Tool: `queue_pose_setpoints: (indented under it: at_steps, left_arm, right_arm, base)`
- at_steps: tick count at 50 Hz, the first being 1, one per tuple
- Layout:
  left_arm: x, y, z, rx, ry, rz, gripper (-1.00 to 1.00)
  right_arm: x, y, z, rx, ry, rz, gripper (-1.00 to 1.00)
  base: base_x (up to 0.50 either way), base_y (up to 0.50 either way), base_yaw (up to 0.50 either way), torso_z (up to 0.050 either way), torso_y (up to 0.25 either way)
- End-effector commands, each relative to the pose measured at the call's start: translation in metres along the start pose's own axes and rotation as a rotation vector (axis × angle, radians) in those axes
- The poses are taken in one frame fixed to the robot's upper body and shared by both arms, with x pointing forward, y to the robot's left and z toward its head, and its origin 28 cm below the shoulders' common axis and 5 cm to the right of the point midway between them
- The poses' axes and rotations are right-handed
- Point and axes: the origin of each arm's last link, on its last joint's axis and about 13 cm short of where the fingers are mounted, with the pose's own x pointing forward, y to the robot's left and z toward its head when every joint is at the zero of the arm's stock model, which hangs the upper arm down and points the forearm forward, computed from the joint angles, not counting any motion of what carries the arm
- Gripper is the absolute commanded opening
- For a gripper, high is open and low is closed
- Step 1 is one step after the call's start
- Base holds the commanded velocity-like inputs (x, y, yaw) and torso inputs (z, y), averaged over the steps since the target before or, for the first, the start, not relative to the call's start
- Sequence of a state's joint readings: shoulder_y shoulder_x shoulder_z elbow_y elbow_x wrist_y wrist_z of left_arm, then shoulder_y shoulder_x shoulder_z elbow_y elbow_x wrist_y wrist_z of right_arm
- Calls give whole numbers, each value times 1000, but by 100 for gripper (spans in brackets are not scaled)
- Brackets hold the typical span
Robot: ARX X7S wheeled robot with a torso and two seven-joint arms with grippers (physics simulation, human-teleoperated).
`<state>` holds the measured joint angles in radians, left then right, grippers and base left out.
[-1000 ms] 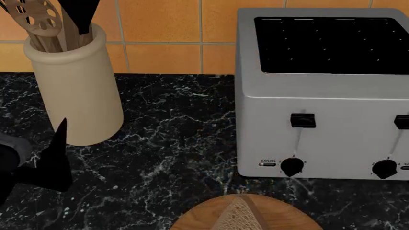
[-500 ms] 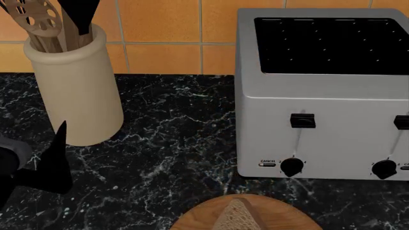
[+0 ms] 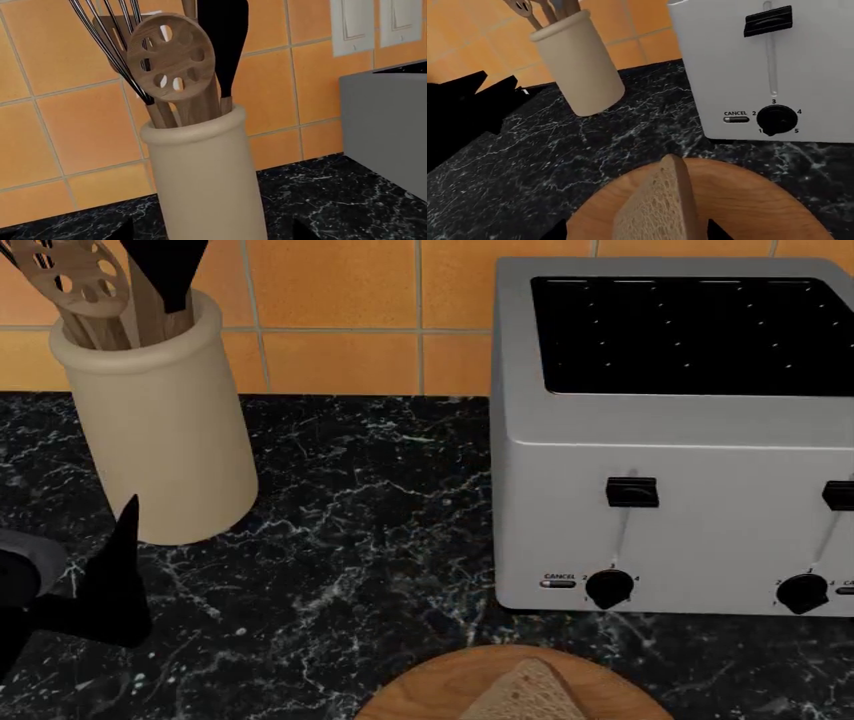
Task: Place the toasted item on a plate.
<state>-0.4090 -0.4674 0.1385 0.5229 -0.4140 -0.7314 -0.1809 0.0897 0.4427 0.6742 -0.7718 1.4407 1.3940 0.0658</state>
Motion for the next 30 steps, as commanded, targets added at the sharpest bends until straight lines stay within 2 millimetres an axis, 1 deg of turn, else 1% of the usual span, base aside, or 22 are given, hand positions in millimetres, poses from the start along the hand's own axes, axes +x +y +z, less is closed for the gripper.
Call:
queue_pose_setpoints:
  at_steps: [1,7,13,17,25,30]
  left_arm:
    - [0,0,0,-2,-1,-1,100]
    - [-2,1,-1,-4,0,4,100]
    - [-3,2,-5,-8,2,8,100]
    - [-4,2,-4,-10,1,10,100]
    - [-7,2,-3,-13,-4,8,100]
    - [-12,3,-2,-8,-7,9,100]
  right_arm:
    - [-3,7,14,-130,-14,-38,100]
    - [-3,11,21,-214,-8,-40,100]
    - [-3,15,20,-238,2,-25,100]
    - [-5,20,24,-258,-1,-17,100]
    - [-13,26,36,-307,-50,-45,100]
    - [-22,31,49,-337,-118,-84,100]
  base:
    - [0,0,0,0,0]
    - [0,0,0,0,0]
    - [0,0,0,0,0]
    - [0,0,0,0,0]
    - [0,0,0,0,0]
    - [0,0,0,0,0]
